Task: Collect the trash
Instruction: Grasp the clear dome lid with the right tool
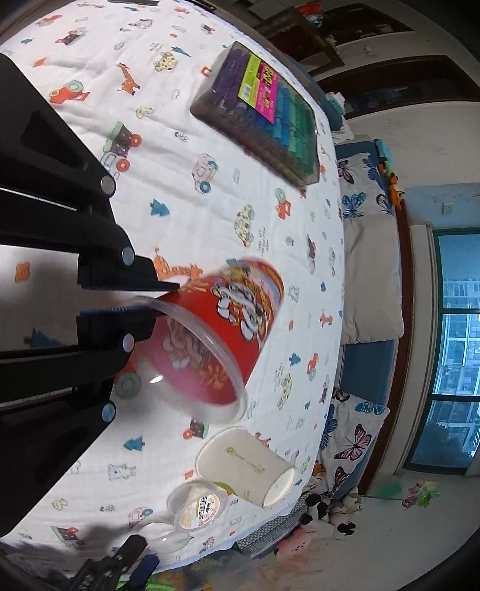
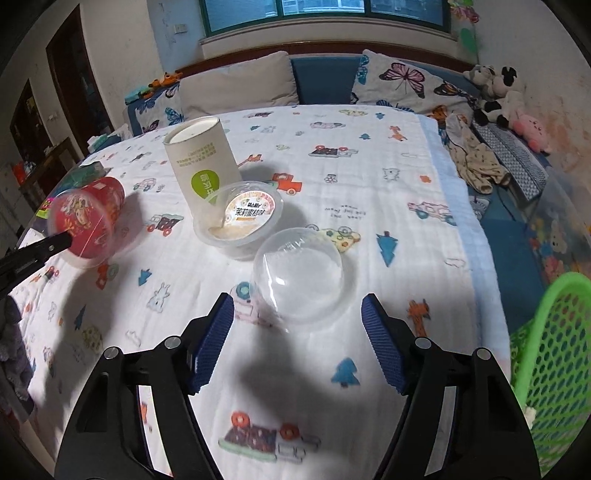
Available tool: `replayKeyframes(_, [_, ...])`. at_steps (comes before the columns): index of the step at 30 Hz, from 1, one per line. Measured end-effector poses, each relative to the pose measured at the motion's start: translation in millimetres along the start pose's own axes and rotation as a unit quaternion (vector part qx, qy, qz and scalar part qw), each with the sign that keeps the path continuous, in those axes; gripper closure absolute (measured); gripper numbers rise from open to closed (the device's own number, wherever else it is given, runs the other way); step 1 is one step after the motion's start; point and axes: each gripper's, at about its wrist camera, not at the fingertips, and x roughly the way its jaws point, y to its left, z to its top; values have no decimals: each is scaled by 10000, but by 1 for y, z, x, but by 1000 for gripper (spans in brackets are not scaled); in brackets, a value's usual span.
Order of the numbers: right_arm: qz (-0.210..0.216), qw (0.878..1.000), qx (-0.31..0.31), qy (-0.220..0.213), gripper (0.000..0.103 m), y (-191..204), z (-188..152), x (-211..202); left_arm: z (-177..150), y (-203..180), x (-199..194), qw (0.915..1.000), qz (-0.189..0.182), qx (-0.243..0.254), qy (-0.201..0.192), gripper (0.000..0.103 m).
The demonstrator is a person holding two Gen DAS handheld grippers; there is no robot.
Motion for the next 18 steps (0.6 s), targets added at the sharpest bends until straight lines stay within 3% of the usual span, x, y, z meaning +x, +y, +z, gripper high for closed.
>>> replayKeyframes(9, [-145,9999,-44,72,47,3,4,15,-2,21,0,9991,-389,-133,80,98])
replayKeyframes(18, [-143,9999,17,-2,48,0,-1,5,-11,22,-12,9968,-793,-64,128,98])
